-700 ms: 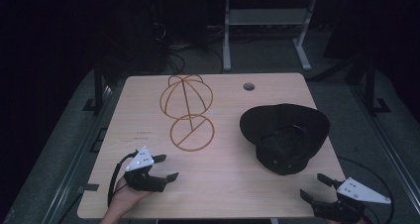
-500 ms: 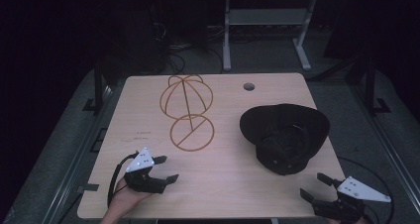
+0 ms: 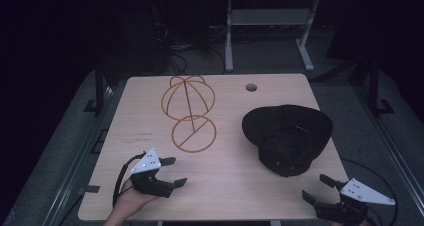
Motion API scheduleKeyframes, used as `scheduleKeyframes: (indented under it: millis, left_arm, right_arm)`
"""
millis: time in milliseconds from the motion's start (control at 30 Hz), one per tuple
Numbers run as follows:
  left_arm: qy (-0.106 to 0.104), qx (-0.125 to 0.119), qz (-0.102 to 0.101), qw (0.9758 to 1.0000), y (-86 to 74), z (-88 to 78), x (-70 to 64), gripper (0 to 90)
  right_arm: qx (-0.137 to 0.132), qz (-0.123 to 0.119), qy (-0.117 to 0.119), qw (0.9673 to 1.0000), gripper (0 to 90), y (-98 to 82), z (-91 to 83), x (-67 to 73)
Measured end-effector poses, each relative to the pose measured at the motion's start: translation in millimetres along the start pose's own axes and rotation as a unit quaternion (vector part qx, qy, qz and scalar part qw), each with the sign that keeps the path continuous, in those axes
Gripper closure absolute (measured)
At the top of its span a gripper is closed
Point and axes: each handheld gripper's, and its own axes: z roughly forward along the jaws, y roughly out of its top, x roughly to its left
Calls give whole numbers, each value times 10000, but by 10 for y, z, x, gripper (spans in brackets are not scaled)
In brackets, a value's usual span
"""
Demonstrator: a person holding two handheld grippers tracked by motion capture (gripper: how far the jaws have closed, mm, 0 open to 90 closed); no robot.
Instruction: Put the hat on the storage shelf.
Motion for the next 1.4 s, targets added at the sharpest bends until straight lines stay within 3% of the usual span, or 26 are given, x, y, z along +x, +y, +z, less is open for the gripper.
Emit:
scheduleKeyframes:
  millis: [367,633,900,1400]
  left_arm:
    - [-252,104,267,9993,270,129,-87,201]
    - [-447,84,542,9975,577,239,-196,201]
    - [-704,45,851,9939,927,447,-350,201]
    - [-992,194,1139,9883,1381,871,-483,205]
  right_arm:
    - [-43,54,20,10000,149,1,-5,-28]
    - [-40,50,66,10000,148,-8,5,-20]
    - [-69,71,123,9999,149,-8,7,-9]
    - [-81,33,154,9998,147,0,-9,-18]
